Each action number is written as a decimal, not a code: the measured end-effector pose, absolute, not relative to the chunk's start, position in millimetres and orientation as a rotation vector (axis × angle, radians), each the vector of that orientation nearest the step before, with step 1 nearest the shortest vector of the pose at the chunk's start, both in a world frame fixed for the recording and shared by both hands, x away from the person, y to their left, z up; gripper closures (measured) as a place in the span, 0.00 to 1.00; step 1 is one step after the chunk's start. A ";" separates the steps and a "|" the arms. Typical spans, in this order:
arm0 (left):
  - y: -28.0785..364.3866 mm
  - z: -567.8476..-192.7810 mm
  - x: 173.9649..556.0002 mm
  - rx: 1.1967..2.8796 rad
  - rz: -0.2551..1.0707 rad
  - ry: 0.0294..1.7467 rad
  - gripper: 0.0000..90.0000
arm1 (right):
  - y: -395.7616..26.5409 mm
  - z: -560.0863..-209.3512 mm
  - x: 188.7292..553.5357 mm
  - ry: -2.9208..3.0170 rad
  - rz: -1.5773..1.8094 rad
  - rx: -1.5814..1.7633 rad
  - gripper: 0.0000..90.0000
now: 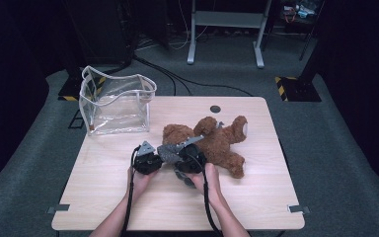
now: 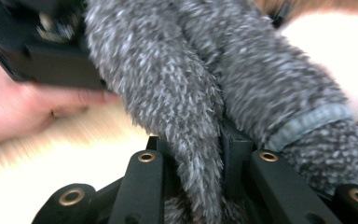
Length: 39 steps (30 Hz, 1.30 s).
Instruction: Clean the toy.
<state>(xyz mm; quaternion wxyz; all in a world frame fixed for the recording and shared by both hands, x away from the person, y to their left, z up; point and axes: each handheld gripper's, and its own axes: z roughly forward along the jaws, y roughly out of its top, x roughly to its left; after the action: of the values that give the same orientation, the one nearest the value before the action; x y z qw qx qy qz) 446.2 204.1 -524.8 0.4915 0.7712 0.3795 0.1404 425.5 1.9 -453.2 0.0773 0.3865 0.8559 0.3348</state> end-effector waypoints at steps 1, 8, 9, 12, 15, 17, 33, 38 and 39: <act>204.2 -524.9 446.0 1.866 0.339 0.924 0.93 | 1.6 -456.8 425.7 2.574 0.994 1.159 0.82; 205.6 -524.9 445.3 1.852 0.328 0.916 0.93 | -13.7 -449.9 421.0 2.551 1.067 1.168 0.82; 205.6 -524.8 445.4 1.854 0.329 0.914 0.93 | -18.5 -443.4 420.0 2.523 1.086 1.167 0.82; 205.2 -524.9 444.7 1.852 0.322 0.908 0.93 | -33.6 -423.9 420.9 2.424 1.152 1.175 0.82; 206.0 -524.5 444.7 1.862 0.320 0.891 0.93 | -42.6 -409.3 430.5 2.339 1.141 1.210 0.82; 206.2 -524.5 444.6 1.863 0.319 0.885 0.93 | -44.3 -406.1 440.6 2.317 1.136 1.217 0.81; 204.2 -525.0 444.2 1.869 0.305 0.902 0.92 | -27.3 -413.0 463.1 2.271 1.024 1.282 0.82; 204.8 -525.0 444.5 1.870 0.311 0.905 0.92 | -37.9 -415.3 442.6 2.283 1.080 1.281 0.82; 205.1 -524.9 445.1 1.875 0.316 0.901 0.92 | -39.3 -416.7 439.1 2.285 1.087 1.269 0.82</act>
<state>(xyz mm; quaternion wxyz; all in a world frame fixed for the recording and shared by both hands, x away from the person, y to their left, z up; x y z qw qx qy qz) 445.1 205.1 -524.9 0.4958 0.7738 0.3720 0.1305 439.1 -39.3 -416.7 0.1549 0.4429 0.7975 0.3792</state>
